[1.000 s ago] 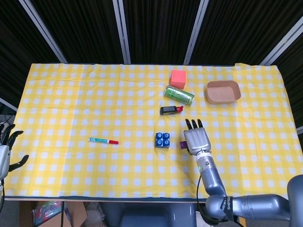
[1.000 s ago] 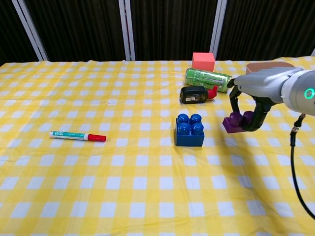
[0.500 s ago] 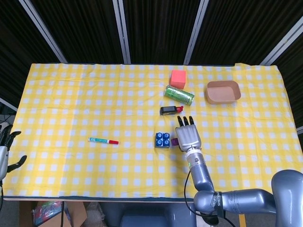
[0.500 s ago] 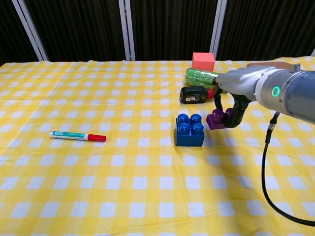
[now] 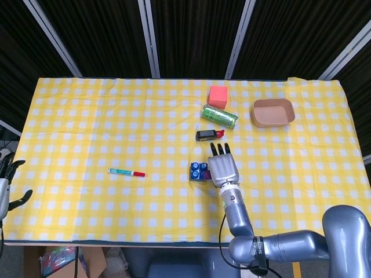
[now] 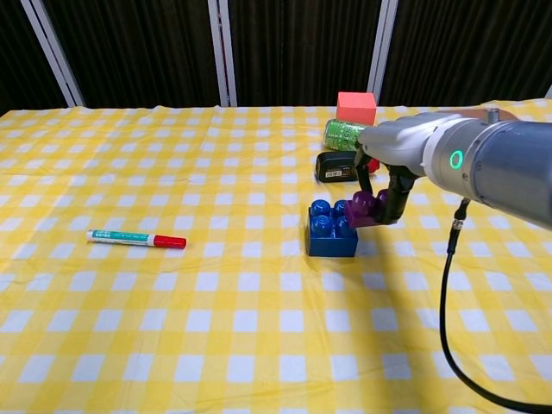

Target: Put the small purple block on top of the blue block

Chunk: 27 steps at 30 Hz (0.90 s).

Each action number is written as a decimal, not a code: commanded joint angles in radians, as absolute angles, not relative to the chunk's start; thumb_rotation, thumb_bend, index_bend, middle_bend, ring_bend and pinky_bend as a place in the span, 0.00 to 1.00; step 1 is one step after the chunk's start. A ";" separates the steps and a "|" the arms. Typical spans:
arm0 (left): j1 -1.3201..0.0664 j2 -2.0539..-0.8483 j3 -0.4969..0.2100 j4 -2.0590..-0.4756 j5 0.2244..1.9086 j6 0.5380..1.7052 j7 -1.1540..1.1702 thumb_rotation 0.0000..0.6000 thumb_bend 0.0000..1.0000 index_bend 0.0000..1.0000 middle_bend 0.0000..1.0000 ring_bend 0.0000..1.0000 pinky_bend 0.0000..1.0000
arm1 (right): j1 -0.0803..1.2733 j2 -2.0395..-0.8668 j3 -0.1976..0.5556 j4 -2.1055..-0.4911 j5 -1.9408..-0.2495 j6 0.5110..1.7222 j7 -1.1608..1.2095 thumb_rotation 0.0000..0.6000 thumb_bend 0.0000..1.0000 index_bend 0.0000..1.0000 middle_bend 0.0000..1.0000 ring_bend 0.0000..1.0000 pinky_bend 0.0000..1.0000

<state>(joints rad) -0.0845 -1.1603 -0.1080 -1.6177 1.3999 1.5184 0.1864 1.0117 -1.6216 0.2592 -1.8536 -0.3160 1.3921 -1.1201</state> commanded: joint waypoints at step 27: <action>-0.085 -1.154 -0.110 -1.611 1.389 1.515 0.164 1.00 0.24 0.22 0.09 0.00 0.05 | 1.098 -1.751 0.290 -1.757 -0.274 1.411 -1.197 1.00 0.74 0.76 0.05 0.03 0.00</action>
<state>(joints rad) -0.0854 -1.1542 -0.1102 -1.6110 1.3894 1.5148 0.1640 1.0954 -1.7486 0.2920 -1.7595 -0.2732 1.4111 -1.1939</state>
